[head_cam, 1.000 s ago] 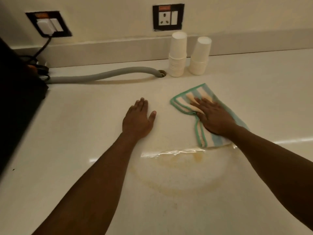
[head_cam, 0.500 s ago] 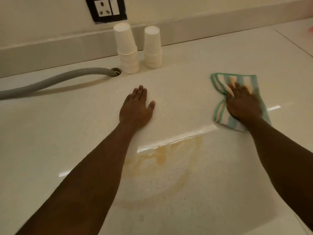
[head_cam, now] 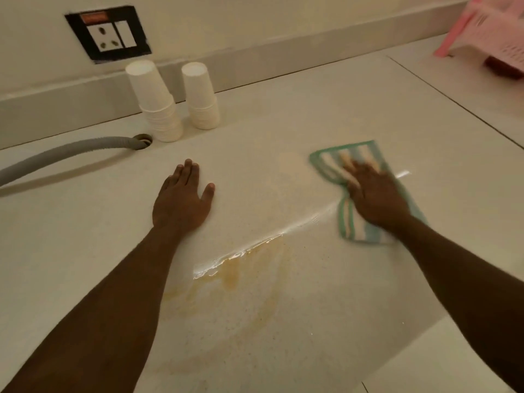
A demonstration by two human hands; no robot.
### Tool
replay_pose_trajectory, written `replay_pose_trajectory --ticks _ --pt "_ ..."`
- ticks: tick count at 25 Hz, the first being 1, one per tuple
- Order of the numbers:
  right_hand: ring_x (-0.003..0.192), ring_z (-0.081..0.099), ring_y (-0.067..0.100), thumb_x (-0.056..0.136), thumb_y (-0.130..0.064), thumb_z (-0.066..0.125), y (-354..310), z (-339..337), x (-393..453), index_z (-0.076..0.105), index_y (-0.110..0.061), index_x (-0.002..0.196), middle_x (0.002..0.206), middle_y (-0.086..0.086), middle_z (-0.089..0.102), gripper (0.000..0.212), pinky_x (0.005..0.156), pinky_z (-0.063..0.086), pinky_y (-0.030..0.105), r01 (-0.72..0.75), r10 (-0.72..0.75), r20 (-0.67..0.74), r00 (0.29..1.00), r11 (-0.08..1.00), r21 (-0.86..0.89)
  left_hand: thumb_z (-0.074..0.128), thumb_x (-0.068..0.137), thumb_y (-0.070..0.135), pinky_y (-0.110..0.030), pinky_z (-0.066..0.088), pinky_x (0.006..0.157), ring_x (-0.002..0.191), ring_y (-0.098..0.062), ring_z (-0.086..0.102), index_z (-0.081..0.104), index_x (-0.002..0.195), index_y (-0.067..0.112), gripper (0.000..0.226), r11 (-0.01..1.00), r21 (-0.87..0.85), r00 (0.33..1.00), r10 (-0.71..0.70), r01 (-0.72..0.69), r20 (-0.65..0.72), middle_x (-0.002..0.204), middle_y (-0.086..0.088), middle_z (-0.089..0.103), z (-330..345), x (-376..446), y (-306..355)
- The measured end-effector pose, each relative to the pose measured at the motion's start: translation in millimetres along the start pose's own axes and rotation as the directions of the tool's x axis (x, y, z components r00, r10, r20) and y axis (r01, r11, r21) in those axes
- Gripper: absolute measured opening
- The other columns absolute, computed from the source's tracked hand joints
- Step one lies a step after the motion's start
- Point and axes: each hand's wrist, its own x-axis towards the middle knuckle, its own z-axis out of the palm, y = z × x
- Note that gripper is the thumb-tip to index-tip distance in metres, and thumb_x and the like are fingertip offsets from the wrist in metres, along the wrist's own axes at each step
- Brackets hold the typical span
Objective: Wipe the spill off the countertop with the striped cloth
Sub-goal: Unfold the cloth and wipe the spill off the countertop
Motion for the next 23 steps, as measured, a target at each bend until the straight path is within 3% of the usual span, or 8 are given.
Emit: replay_pose_trajectory --ticks 2,3,7,11,13,15,18,23 --pt "0.148 0.019 0.026 0.102 -0.038 0.024 6.0 -4.3 31.5 0.018 -0.028 0.153 0.162 0.002 0.017 0.052 0.118 0.01 0.052 -0.252 0.251 0.043 0.967 0.968 0.0 0.015 0.095 0.057 -0.037 0.008 0.121 0.15 -0.017 0.005 0.007 0.154 0.016 0.073 1.0 0.005 1.0 -0.002 0.002 -0.015 0.164 -0.002 0.004 2.4 -0.3 -0.2" --pt "0.148 0.016 0.026 0.102 -0.037 0.024 -11.9 -1.5 43.1 0.013 -0.027 0.154 0.163 0.002 0.012 0.054 0.118 0.008 0.053 -0.255 0.256 0.053 0.965 0.967 -0.014 0.015 0.095 0.058 -0.037 0.008 0.121 0.15 -0.017 0.005 0.007 0.154 0.016 0.073 1.0 0.002 1.0 0.002 -0.002 -0.017 0.164 -0.002 0.004 2.9 0.0 -0.6" --pt "0.149 0.014 0.022 0.102 -0.039 0.024 -111.2 17.2 21.2 0.013 -0.029 0.154 0.163 -0.001 0.013 0.054 0.118 0.01 0.047 0.045 -0.048 0.082 0.995 0.998 0.043 0.015 0.096 0.059 -0.037 0.008 0.121 0.15 -0.019 0.006 0.008 0.154 0.015 0.073 1.0 0.013 1.0 0.018 -0.018 -0.005 0.164 -0.003 0.005 0.5 0.3 -2.4" --pt "0.149 0.01 0.012 0.1 -0.049 0.013 -102.6 13.1 -65.7 0.013 -0.037 0.152 0.161 -0.01 0.014 0.054 0.119 0.008 0.038 0.316 -0.321 0.118 0.94 0.947 0.058 0.015 0.096 0.057 -0.038 0.008 0.121 0.15 -0.02 0.005 0.007 0.154 0.014 0.073 1.0 0.023 1.0 0.007 -0.007 0.006 0.164 -0.004 0.004 -1.0 0.0 -1.8" --pt "0.148 0.015 0.016 0.1 -0.049 0.012 -60.4 7.6 -74.0 0.016 -0.036 0.152 0.16 -0.009 0.018 0.054 0.12 0.009 0.039 0.246 -0.248 0.073 0.966 0.969 0.032 0.015 0.096 0.057 -0.038 0.009 0.121 0.15 -0.02 0.006 0.007 0.154 0.014 0.073 1.0 0.025 1.0 0.012 -0.012 -0.003 0.164 -0.005 0.005 0.1 -0.6 -2.0" --pt "0.147 0.023 0.022 0.101 -0.044 0.02 -29.8 4.4 -54.1 0.022 -0.032 0.151 0.159 -0.003 0.023 0.052 0.119 0.014 0.044 0.045 -0.046 0.028 0.999 0.999 0.017 0.014 0.096 0.057 -0.039 0.01 0.121 0.15 -0.021 0.007 0.008 0.154 0.013 0.073 1.0 0.025 1.0 0.015 -0.015 -0.002 0.164 -0.005 0.006 1.9 0.0 -2.4" --pt "0.149 0.014 0.019 0.102 -0.043 0.023 -46.2 4.5 -7.9 0.016 -0.032 0.153 0.162 -0.004 0.015 0.052 0.119 0.01 0.045 -0.163 0.161 0.058 0.985 0.986 0.029 0.014 0.096 0.058 -0.039 0.01 0.121 0.15 -0.022 0.007 0.009 0.154 0.013 0.074 0.999 0.034 1.0 0.02 -0.02 -0.001 0.164 -0.006 0.006 3.0 1.2 -2.7" --pt "0.148 0.016 0.019 0.101 -0.043 0.024 -128.5 17.6 -33.3 0.016 -0.032 0.153 0.162 -0.004 0.016 0.053 0.119 0.011 0.044 0.122 -0.127 0.094 0.987 0.991 0.057 0.017 0.097 0.057 -0.038 0.009 0.121 0.15 -0.02 0.007 0.008 0.154 0.014 0.072 1.0 0.025 1.0 0.017 -0.017 0.007 0.164 -0.005 0.006 1.2 2.0 -1.4"
